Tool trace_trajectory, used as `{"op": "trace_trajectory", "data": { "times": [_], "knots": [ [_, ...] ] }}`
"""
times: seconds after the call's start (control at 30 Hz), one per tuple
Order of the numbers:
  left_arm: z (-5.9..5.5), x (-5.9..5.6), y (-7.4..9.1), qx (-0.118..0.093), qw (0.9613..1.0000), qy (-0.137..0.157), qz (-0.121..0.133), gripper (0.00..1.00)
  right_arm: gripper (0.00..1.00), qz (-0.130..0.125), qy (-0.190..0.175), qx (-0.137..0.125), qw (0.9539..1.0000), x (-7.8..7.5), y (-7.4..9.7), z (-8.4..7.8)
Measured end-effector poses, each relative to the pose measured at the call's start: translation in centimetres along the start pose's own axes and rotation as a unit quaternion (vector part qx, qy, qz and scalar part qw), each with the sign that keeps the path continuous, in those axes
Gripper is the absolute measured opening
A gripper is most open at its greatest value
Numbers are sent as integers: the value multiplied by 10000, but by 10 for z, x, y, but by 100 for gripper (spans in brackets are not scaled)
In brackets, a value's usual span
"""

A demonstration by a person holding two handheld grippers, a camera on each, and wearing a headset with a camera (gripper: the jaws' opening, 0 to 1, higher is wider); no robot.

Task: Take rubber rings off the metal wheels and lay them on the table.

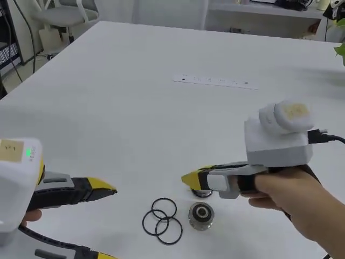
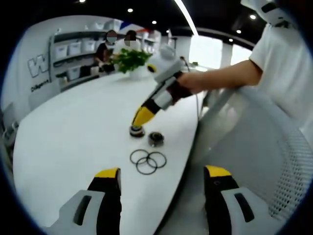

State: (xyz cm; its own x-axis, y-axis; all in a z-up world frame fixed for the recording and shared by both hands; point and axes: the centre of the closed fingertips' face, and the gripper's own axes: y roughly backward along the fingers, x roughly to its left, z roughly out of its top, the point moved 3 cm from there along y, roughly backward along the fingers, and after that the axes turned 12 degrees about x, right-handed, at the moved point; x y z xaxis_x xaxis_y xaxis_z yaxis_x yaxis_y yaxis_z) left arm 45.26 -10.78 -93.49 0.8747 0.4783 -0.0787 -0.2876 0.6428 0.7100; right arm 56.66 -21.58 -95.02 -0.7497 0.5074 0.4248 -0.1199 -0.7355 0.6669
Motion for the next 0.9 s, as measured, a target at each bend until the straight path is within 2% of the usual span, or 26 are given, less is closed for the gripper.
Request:
{"op": "trace_trajectory", "data": {
  "times": [0.23, 0.63, 0.77, 0.9],
  "knots": [
    [-1, 1, 0, 9, 10000, -11, 16, 70, 8, -112, -235, -423, 9988, -10, 18, 11],
    [2, 7, 5, -117, 9998, 61, 154, 70, 9, -331, -505, -693, 9958, -27, 34, 14],
    [8, 8, 11, -160, 9995, -102, 242, 70, 9, -399, -617, -708, 9948, -33, 37, 12],
    [25, 10, 22, -409, 9984, -221, 315, 70, 9, -457, -656, -713, 9942, -36, 39, 12]
  ]
}}
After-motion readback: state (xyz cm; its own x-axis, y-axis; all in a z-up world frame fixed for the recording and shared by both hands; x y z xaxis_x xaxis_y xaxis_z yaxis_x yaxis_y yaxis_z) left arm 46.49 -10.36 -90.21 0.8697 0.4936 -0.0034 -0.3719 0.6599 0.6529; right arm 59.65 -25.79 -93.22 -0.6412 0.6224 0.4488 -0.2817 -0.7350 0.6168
